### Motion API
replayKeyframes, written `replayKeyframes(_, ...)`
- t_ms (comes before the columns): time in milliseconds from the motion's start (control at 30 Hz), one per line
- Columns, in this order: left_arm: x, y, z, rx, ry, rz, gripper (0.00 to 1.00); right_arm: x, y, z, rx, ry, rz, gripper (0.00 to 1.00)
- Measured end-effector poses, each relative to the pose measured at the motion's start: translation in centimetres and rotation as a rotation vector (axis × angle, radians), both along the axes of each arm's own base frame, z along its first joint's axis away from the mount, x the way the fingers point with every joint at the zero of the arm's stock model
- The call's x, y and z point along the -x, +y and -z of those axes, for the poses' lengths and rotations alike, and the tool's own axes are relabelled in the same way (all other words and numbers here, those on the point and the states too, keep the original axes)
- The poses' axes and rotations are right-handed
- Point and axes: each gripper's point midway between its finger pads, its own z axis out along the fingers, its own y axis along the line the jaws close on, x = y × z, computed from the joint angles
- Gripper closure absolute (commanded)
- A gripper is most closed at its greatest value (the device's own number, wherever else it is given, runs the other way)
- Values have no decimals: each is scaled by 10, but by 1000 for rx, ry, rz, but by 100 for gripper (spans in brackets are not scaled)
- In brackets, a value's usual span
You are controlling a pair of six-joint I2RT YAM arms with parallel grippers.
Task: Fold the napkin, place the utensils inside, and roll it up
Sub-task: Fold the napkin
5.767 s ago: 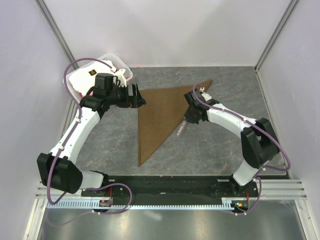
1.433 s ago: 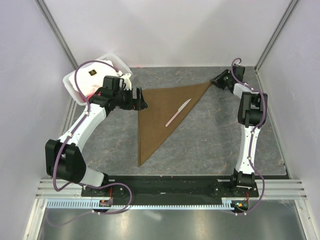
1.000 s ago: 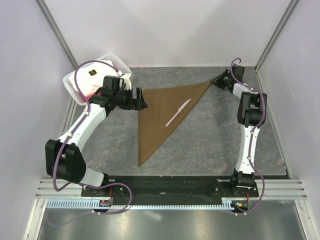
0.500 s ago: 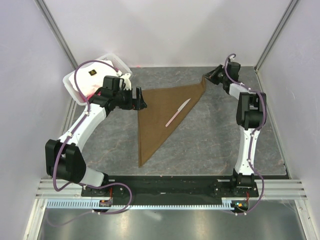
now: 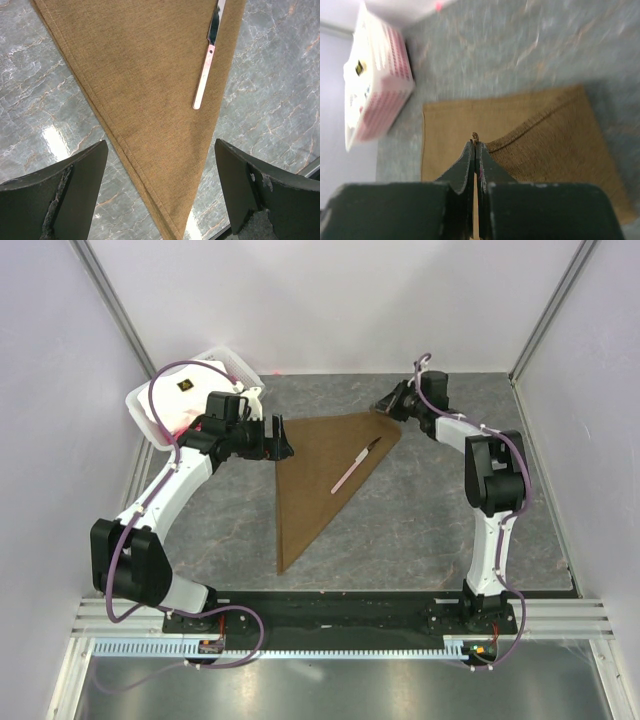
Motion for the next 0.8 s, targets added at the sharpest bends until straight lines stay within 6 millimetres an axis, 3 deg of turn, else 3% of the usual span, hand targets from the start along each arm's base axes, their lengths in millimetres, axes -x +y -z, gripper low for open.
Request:
replayKeyframes(233,0,0,0,0,0,0,5,60,36,25,10,93,-93,100)
replayKeyframes(600,1,0,-3,2,-7,0,5,114,79,-2,7,59,-199,100)
replayKeyframes(800,1,0,-4,3,-10,0,5,137,90,7,18,87,-231,100)
